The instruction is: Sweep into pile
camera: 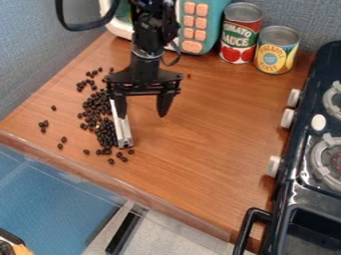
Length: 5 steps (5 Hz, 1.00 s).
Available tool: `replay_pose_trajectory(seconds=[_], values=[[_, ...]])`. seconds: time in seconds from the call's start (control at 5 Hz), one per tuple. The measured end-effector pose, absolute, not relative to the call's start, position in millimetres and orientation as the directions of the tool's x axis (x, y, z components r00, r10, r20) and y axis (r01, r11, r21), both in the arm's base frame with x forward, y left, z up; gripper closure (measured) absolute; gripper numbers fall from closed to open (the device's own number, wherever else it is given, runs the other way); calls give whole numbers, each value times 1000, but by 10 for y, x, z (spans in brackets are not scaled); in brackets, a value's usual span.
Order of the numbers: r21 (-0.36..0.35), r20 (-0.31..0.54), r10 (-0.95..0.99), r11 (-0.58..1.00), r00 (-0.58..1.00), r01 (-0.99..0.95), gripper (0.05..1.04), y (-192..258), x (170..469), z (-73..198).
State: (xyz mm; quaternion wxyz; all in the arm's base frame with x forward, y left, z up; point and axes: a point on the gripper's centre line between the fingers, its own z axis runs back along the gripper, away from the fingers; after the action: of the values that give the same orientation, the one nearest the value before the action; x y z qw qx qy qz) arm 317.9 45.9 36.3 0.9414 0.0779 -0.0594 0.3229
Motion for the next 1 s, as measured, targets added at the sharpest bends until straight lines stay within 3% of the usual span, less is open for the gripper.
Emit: replay_pose_trajectory(seconds=[0.6, 0.8, 1.0], values=[[120, 182, 611, 764, 770, -634, 83, 664, 3122, 258], [134, 186, 603, 767, 776, -628, 130, 636, 3095, 175], [143, 192, 612, 756, 767, -639, 418, 645, 3080, 168]])
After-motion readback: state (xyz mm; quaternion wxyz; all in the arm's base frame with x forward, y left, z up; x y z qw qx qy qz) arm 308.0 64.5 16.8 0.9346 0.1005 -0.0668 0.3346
